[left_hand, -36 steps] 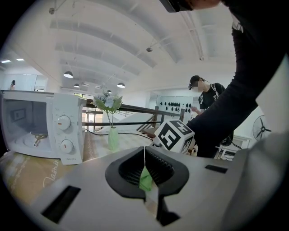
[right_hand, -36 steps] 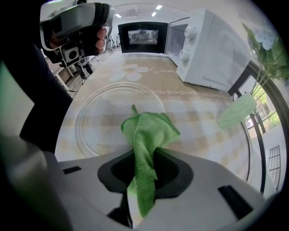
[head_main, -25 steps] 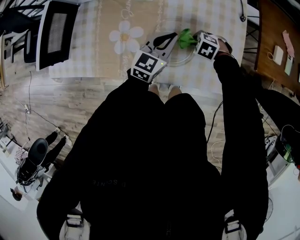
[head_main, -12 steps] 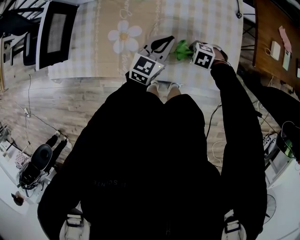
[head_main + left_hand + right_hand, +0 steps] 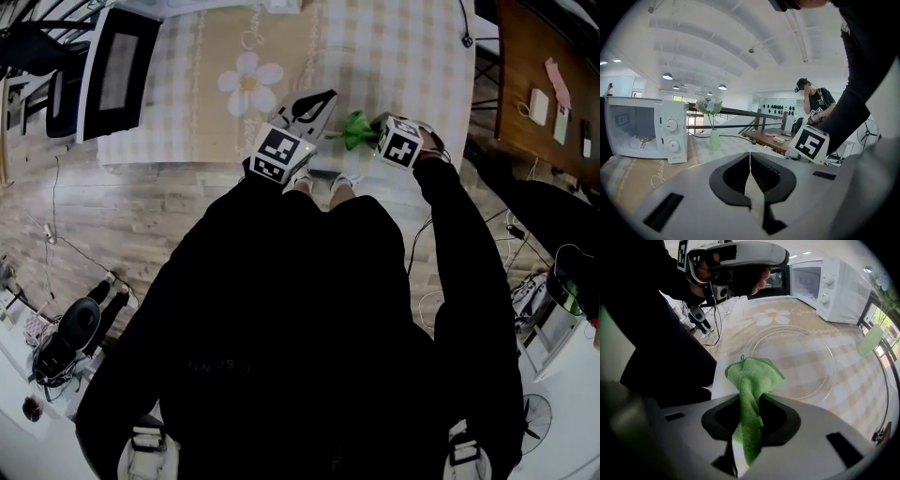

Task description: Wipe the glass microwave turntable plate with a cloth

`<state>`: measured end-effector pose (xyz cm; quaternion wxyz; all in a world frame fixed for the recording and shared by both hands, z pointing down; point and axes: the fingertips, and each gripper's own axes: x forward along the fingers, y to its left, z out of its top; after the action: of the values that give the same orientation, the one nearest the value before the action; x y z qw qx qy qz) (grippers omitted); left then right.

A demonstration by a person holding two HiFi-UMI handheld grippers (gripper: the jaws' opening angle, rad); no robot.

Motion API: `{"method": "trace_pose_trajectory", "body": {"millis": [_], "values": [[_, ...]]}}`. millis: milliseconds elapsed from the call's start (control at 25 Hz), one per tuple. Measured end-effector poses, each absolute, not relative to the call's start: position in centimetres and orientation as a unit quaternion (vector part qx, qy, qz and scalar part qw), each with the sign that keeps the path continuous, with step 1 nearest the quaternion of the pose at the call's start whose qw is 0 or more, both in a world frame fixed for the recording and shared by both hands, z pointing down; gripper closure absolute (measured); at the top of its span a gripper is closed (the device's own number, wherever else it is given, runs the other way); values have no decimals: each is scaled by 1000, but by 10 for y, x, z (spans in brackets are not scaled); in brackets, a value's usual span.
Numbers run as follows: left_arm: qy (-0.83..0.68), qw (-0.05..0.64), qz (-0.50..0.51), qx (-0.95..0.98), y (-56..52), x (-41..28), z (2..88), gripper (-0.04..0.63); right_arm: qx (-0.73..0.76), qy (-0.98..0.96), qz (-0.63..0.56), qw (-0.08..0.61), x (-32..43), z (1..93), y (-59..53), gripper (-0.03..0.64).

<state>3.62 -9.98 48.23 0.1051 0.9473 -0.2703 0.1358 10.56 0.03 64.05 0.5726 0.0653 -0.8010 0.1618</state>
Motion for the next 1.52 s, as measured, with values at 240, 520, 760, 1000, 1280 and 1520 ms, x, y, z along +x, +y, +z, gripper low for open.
{"method": "trace_pose_trajectory", "body": {"millis": [240, 520, 760, 1000, 1280, 1520], "values": [[-281, 110, 122, 946, -99, 18, 464, 574, 117, -822, 168, 532, 95, 613, 0, 509], [-283, 100, 109, 948, -97, 3, 437, 574, 217, -850, 155, 455, 89, 559, -24, 508], [-283, 80, 99, 951, -94, -7, 411, 574, 284, -872, 163, 364, 84, 497, -40, 506], [-275, 58, 88, 955, -90, -9, 380, 574, 346, -891, 153, 251, 88, 425, -58, 506], [-263, 34, 68, 962, -85, 1, 337, 573, 378, -904, 131, 152, 92, 350, -67, 505], [-251, 27, 32, 967, -77, 9, 296, 574, 391, -913, 82, 83, 86, 299, -58, 505]]}}
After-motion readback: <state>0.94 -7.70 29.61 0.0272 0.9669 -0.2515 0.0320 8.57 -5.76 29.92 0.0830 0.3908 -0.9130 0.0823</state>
